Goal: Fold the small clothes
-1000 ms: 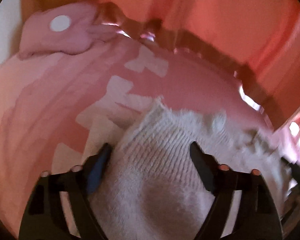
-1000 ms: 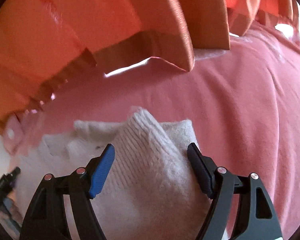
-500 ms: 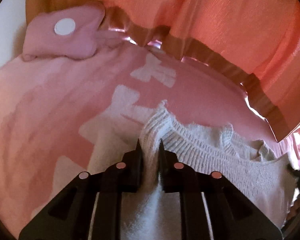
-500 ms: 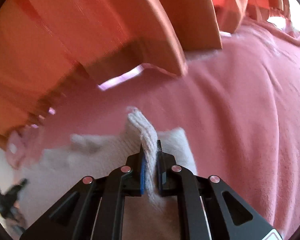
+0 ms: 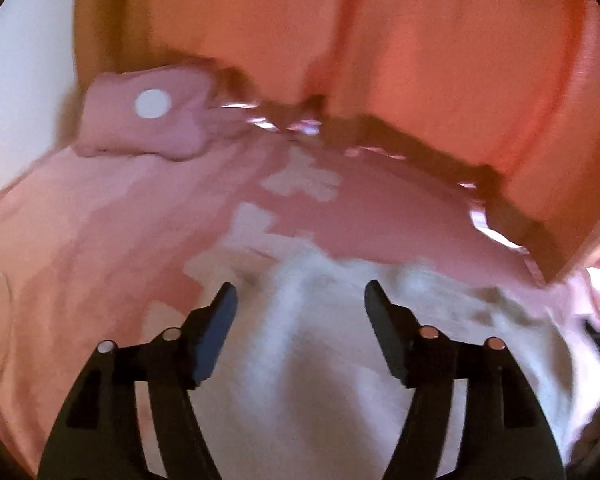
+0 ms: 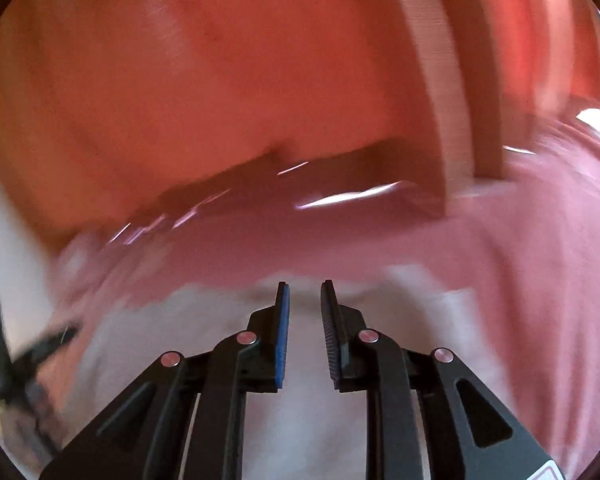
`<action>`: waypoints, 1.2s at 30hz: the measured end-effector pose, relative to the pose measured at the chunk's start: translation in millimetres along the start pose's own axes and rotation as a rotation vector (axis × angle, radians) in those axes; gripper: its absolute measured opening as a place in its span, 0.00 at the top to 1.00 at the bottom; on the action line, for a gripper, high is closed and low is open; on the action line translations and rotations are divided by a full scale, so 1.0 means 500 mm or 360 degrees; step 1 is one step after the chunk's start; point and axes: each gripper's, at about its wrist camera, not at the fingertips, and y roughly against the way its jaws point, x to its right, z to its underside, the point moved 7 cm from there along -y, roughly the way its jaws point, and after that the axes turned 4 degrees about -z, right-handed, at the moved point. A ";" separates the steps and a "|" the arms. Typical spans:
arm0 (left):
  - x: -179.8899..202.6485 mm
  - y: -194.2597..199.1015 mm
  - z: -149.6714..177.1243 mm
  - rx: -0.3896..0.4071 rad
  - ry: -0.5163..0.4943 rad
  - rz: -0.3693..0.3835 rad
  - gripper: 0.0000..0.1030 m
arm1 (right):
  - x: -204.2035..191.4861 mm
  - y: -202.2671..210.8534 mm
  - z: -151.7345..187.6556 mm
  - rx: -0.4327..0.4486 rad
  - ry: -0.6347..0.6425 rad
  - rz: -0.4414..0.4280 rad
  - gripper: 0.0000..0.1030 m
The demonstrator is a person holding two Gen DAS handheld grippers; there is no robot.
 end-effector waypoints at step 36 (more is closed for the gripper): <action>-0.026 -0.105 0.056 -0.0242 -0.0237 -0.0347 0.19 | 0.270 0.018 0.007 -0.0041 -0.0469 0.0549 0.84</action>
